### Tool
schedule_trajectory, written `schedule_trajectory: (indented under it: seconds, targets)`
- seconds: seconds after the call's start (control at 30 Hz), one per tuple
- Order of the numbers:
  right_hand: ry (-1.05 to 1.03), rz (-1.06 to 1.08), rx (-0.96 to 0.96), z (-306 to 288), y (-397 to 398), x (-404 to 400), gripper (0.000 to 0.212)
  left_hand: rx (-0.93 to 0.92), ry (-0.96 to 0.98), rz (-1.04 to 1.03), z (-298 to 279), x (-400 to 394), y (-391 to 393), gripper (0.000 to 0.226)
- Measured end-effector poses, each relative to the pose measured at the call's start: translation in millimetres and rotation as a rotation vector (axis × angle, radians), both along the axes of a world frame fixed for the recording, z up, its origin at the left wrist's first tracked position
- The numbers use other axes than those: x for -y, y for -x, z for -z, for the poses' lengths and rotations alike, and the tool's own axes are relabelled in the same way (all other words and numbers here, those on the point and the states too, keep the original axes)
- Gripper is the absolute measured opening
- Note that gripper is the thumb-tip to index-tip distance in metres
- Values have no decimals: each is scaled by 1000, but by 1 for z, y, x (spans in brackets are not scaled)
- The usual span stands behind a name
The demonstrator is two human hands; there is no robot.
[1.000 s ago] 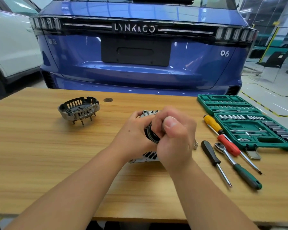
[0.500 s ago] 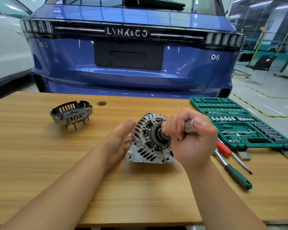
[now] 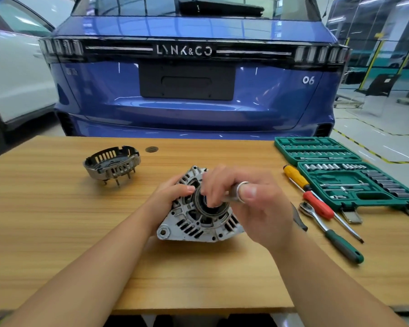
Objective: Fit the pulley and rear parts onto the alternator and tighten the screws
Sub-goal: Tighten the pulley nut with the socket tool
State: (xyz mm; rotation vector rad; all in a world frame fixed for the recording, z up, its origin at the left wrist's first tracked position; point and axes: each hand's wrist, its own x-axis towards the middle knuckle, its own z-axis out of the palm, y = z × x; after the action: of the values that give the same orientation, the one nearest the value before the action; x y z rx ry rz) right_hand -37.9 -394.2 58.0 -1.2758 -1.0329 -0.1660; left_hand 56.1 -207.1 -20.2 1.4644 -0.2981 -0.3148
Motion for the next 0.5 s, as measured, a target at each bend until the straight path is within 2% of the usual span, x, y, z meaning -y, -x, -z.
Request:
schedule_trajectory:
  seconds: [0.1, 0.17, 0.2, 0.23, 0.3, 0.4, 0.5]
  targets:
    - [294, -207, 37, -24, -4, -9, 35, 1, -84, -13, -4, -13, 2, 63]
    - [398, -287, 68, -32, -2, -18, 26, 51, -150, -22, -7, -22, 6, 73]
    - [396, -285, 72, -30, 1, -23, 19, 85, -170, -23, -8, -25, 8, 70]
    - [357, -259, 45, -27, 3, -29, 17, 95, -171, -18, -7, -27, 9, 65]
    - [211, -91, -68, -17, 10, -37, 28, 79, -141, -10, -3, -27, 12, 61]
    - [13, 157, -84, -5, 17, -44, 24, -1, -3, -62, 1, -21, 19, 84]
    - [-142, 254, -97, -3, 23, -49, 21, 11, 70, -59, 4, -18, 27, 80]
